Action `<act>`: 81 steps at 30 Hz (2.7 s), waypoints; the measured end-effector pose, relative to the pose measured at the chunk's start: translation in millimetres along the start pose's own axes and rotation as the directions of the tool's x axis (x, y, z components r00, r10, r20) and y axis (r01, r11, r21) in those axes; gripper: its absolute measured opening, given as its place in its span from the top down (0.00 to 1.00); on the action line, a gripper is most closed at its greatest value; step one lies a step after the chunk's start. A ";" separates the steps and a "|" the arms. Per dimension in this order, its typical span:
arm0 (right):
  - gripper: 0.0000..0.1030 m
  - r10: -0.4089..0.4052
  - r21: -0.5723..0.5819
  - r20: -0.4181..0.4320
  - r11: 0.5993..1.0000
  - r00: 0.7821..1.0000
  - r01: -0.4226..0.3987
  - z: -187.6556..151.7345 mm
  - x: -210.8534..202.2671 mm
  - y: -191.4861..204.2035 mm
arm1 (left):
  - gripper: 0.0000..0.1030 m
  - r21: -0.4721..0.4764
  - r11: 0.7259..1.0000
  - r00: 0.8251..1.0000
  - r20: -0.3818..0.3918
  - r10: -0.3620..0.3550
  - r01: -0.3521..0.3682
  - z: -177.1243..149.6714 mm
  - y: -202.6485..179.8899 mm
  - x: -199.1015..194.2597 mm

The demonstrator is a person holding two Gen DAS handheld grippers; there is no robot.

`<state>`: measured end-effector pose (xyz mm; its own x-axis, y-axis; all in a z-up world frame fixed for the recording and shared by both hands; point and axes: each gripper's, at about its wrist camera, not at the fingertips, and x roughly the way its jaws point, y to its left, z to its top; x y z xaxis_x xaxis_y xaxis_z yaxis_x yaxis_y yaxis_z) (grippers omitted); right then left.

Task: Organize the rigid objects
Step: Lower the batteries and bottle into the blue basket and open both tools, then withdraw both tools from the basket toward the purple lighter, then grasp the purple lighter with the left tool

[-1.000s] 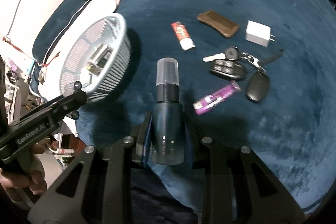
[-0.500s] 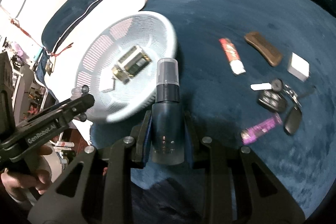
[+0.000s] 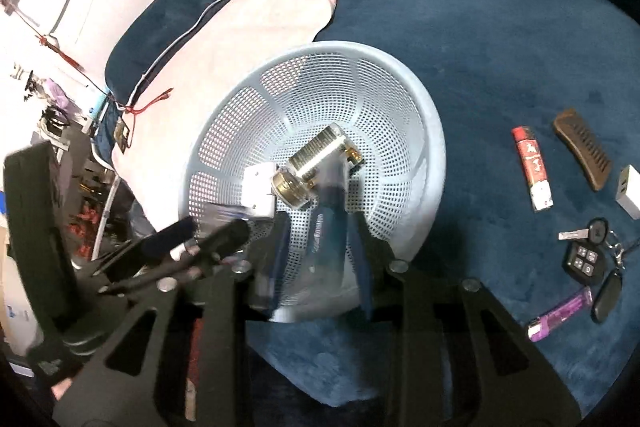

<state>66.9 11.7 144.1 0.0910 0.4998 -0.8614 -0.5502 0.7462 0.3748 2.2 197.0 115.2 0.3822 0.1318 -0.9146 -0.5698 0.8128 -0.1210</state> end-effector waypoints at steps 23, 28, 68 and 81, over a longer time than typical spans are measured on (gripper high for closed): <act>0.00 -0.106 0.102 0.033 0.989 0.994 0.102 -37.0 -53.4 -43.5 | 0.02 0.065 0.998 1.000 -0.015 0.001 0.000 -42.5 -38.7 -33.9; 0.00 -0.107 0.109 0.040 0.989 0.993 0.102 -46.8 -65.0 -51.2 | 0.02 0.084 0.996 1.000 -0.018 -0.009 0.010 -51.0 -54.8 -40.4; 0.01 -0.237 0.477 -0.008 0.853 0.971 0.212 -140.9 -120.9 -252.4 | 0.18 0.439 0.875 0.970 -0.211 -0.118 0.202 -116.5 -276.0 54.3; 0.12 -0.272 0.474 -0.037 0.842 0.962 0.257 -136.0 -107.3 -271.7 | 0.79 0.435 0.874 0.964 -0.233 -0.125 0.218 -117.3 -275.9 78.2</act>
<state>93.8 -304.5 88.0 0.2066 0.2613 -0.9429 -0.0461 0.9652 0.2573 104.0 -83.5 31.8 0.2703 -0.1066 -0.9568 -0.0981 0.9856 -0.1376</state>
